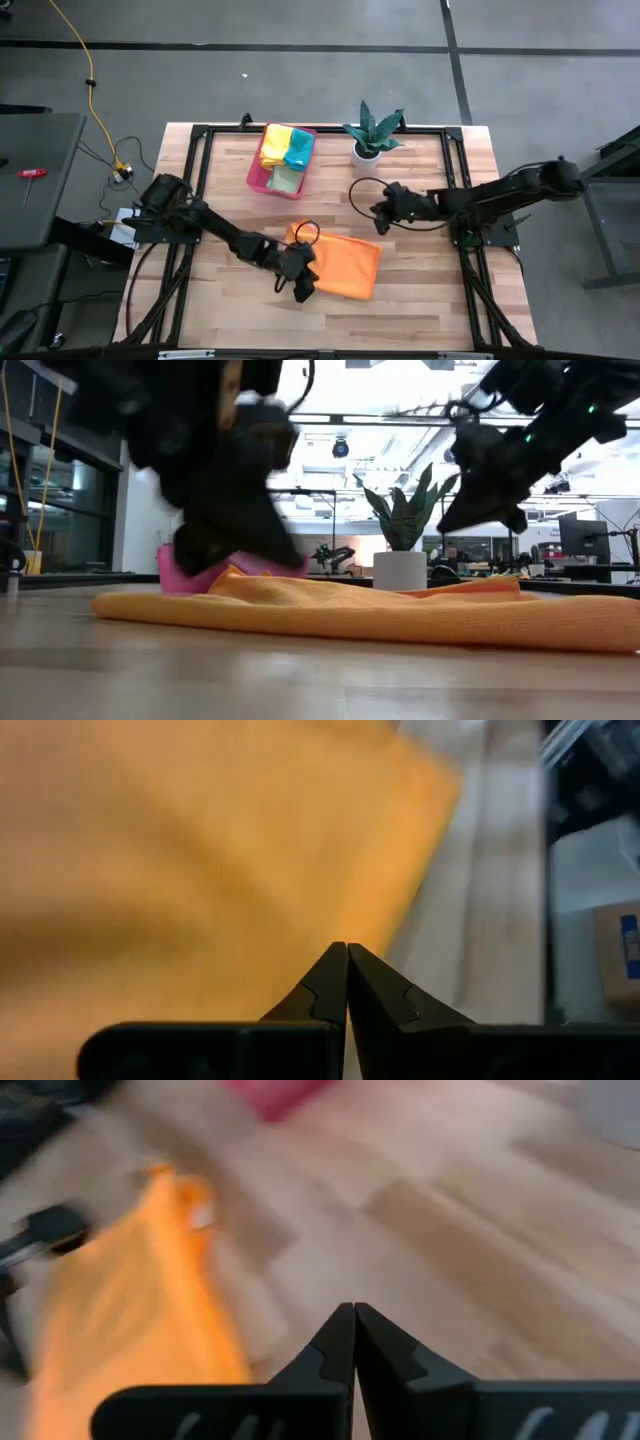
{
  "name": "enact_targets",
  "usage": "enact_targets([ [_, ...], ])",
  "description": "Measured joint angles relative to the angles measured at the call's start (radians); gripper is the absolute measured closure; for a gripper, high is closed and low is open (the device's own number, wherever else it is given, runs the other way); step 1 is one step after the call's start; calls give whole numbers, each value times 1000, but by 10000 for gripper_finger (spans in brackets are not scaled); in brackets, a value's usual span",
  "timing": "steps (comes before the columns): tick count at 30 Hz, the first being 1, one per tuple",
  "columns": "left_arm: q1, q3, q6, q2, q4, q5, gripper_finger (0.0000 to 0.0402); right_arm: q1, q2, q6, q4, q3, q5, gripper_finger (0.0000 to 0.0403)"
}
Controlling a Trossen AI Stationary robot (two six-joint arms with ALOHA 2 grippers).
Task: Fold microfiber towels
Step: Fold the orange microfiber cloth
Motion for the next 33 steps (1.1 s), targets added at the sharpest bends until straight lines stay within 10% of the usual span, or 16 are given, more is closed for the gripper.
enact_targets([
  [9, 111, 2, 231, -232, -95, 63, 401, 2, -145, -25, -45, 1, -39, 403],
  [18, 225, -8, 349, -477, -453, -161, 401, 3, -142, 44, -90, 2, -100, 403],
  [33, 191, -136, 185, -364, -138, -61, 401, 151, 136, 144, -157, 2, -424, 403],
])
